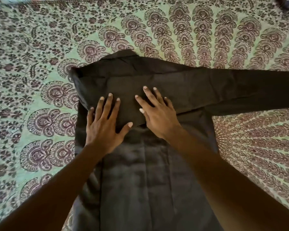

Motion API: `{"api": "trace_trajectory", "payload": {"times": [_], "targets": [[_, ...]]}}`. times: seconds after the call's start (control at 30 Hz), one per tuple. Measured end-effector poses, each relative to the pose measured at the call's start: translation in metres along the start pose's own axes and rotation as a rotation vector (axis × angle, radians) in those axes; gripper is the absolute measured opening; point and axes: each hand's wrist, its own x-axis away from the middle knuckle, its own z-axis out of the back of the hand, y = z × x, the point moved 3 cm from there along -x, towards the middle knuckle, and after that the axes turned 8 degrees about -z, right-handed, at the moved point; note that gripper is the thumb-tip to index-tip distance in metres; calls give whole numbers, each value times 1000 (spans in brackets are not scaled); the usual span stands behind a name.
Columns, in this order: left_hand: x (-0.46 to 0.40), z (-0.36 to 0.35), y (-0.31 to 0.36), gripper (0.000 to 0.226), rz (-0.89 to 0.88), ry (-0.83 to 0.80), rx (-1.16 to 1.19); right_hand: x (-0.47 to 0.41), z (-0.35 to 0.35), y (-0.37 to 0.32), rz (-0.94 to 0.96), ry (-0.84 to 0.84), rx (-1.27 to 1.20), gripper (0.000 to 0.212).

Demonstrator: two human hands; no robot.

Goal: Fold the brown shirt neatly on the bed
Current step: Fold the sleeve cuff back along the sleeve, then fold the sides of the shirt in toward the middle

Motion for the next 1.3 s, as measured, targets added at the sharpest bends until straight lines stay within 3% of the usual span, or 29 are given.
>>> {"api": "trace_trajectory", "payload": {"times": [0.23,0.33,0.43,0.63,0.8,1.0,1.13,1.3], "targets": [[38,-7,-40,80,7,37,59,-5,-6,2,-309,-17,-5,65],[52,-8,-37,83,54,32,78,-3,-4,-41,-41,53,54,63],[76,-14,-30,85,108,-3,89,-2,-18,-70,259,-59,78,59],[145,-17,-23,84,86,-92,84,-3,-19,-93,145,-101,30,59],[202,-18,-11,83,52,-157,47,31,-30,-121,447,-135,85,57],[256,-26,3,85,6,-151,39,29,-30,-143,214,-155,64,66],[274,-28,10,84,27,-126,59,55,-39,-171,416,-178,197,73],[313,-27,21,80,19,-144,101,91,-35,-176,511,-119,315,78]]}}
